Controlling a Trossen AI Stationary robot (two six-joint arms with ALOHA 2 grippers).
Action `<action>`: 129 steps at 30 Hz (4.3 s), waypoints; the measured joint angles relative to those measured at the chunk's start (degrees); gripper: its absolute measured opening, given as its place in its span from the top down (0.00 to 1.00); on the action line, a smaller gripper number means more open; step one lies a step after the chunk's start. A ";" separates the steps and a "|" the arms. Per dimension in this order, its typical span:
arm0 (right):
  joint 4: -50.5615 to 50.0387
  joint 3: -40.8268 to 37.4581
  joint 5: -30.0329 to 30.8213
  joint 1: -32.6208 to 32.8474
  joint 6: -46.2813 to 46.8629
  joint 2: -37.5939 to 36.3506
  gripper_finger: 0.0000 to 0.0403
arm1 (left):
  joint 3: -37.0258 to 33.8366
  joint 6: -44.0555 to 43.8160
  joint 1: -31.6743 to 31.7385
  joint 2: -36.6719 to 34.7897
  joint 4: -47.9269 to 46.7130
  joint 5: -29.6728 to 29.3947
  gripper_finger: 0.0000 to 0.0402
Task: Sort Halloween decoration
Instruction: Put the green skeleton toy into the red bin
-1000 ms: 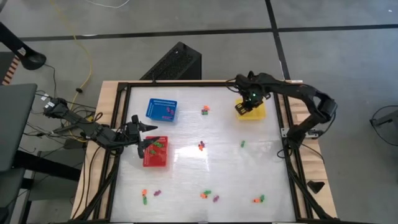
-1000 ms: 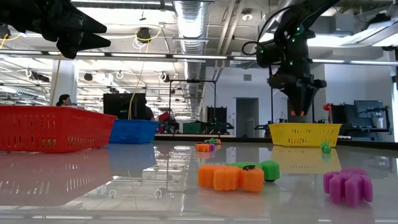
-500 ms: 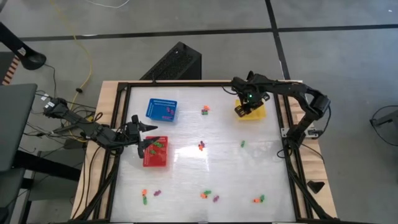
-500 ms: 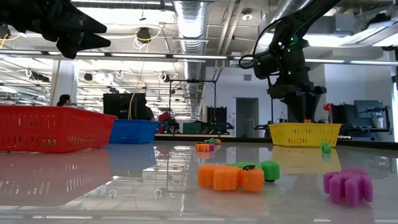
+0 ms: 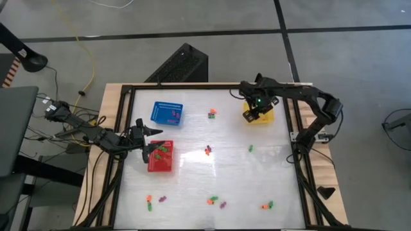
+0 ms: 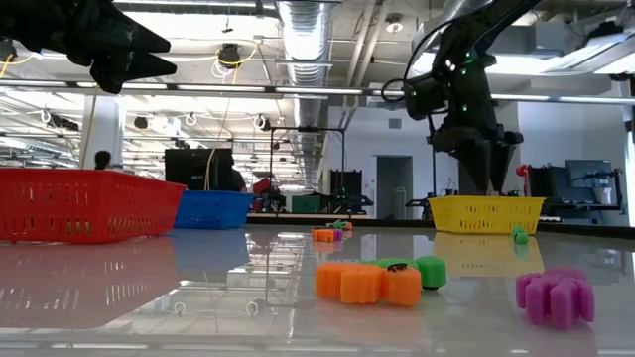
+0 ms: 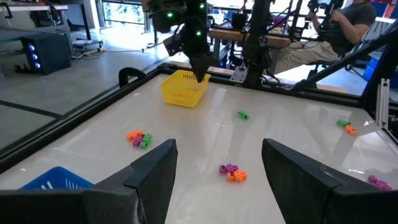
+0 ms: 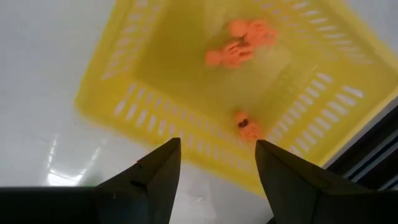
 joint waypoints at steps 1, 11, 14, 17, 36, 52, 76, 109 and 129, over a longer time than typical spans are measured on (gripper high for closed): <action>-0.51 0.00 -0.10 0.85 0.02 -0.49 0.40 | 0.00 -0.01 0.00 0.00 0.00 0.00 0.44; 2.20 0.00 0.36 18.98 14.81 -4.86 0.40 | 0.00 0.01 0.00 0.00 0.02 0.00 0.44; 8.01 0.00 1.72 26.11 19.50 -3.99 0.40 | 0.00 0.03 0.00 0.00 0.04 0.00 0.44; 17.47 -0.07 3.06 31.85 18.46 -2.37 0.40 | 0.00 0.05 0.00 0.00 0.04 -0.02 0.44; 53.28 4.12 4.71 40.67 -19.54 11.92 0.41 | 0.02 -0.99 0.00 0.00 0.59 0.42 0.44; 51.57 4.90 11.99 24.27 -6.21 12.90 0.41 | 0.02 -0.25 0.00 0.00 0.28 0.37 0.44; 53.83 4.85 -4.22 12.37 -21.15 19.95 0.41 | 0.02 0.27 0.00 0.00 0.55 0.35 0.44; 45.81 4.74 -3.13 22.87 -20.32 3.32 0.95 | 0.01 0.51 0.00 0.00 0.02 0.37 0.44; 85.69 4.98 -3.02 41.21 -16.83 16.97 0.95 | -0.04 0.01 0.00 0.00 0.13 0.35 0.44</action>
